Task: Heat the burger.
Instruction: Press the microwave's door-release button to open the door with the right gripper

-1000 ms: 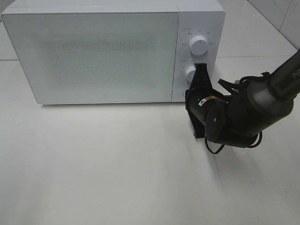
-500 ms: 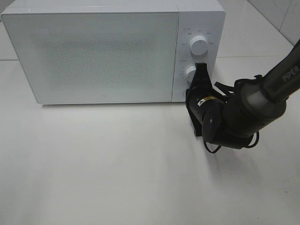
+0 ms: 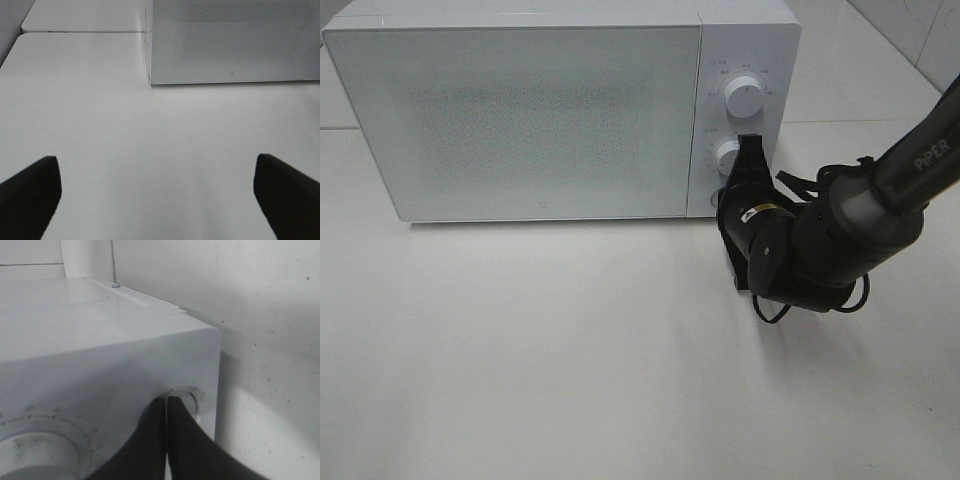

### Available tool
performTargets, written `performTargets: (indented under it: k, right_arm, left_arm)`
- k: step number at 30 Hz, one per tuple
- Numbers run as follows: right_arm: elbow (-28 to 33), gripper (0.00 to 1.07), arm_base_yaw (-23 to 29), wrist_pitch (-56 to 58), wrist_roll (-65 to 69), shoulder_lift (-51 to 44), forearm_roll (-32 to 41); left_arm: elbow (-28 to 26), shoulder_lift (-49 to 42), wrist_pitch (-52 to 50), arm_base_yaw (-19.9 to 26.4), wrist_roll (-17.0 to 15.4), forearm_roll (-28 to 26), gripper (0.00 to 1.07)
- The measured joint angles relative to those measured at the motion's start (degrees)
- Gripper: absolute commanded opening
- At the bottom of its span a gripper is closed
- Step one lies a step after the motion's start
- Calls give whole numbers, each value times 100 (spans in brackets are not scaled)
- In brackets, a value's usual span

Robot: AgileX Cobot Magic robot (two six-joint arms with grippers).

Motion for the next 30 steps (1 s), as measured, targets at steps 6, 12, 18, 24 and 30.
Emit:
performTargets:
  k: [6, 12, 18, 24, 30]
  right_arm:
    - [-6, 0, 0, 23, 0, 6, 17]
    - [-126, 0, 0, 223, 0, 6, 34]
    - [-160, 0, 0, 264, 0, 11, 97]
    - [-183, 0, 6, 189, 0, 23, 166]
    - [-298, 0, 23, 223, -109, 57, 321]
  left_arm:
    - [0, 0, 0, 0, 0, 0, 100]
    - [0, 0, 0, 0, 0, 0, 100]
    - [0, 0, 0, 0, 0, 0, 100]
    - [0, 0, 0, 0, 0, 0, 100]
    - [0, 0, 0, 0, 0, 0, 100]
